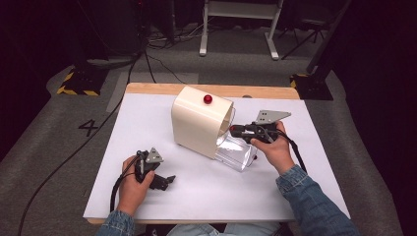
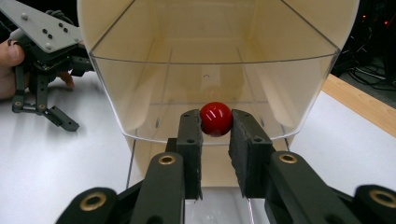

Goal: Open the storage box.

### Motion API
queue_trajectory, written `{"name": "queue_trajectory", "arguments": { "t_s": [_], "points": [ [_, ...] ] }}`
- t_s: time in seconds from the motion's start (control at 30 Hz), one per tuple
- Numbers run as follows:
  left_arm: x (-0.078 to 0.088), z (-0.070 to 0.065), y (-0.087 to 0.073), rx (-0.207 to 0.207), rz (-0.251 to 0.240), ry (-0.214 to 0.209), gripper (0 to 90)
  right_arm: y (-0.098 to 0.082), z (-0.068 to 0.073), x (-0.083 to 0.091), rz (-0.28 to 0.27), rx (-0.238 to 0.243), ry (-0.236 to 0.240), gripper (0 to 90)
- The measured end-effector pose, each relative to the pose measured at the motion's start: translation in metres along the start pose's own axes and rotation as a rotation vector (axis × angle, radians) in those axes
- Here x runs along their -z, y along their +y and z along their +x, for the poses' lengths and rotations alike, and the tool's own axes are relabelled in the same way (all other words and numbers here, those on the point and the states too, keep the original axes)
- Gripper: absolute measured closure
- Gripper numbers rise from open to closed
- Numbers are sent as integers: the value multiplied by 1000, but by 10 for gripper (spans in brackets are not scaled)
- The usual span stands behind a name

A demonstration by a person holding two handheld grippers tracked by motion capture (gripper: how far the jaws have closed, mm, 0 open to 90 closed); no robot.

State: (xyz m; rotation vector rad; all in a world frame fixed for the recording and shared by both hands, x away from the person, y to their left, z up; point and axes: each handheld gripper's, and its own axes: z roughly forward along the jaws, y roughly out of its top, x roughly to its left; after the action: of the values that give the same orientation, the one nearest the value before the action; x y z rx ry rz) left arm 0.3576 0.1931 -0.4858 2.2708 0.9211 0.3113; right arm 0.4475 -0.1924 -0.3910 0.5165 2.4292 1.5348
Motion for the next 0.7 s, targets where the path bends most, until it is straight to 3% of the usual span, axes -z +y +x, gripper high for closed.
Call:
{"name": "queue_trajectory", "arguments": {
  "t_s": [0.13, 0.7],
  "points": [
    [0, 0, 0, 0, 1, -1, 0, -1, 2, 8, 6, 18, -10, 747],
    [0, 0, 0, 5, 1, -4, 0, -19, 5, 53, 23, 0, -26, 746]
  ]
}}
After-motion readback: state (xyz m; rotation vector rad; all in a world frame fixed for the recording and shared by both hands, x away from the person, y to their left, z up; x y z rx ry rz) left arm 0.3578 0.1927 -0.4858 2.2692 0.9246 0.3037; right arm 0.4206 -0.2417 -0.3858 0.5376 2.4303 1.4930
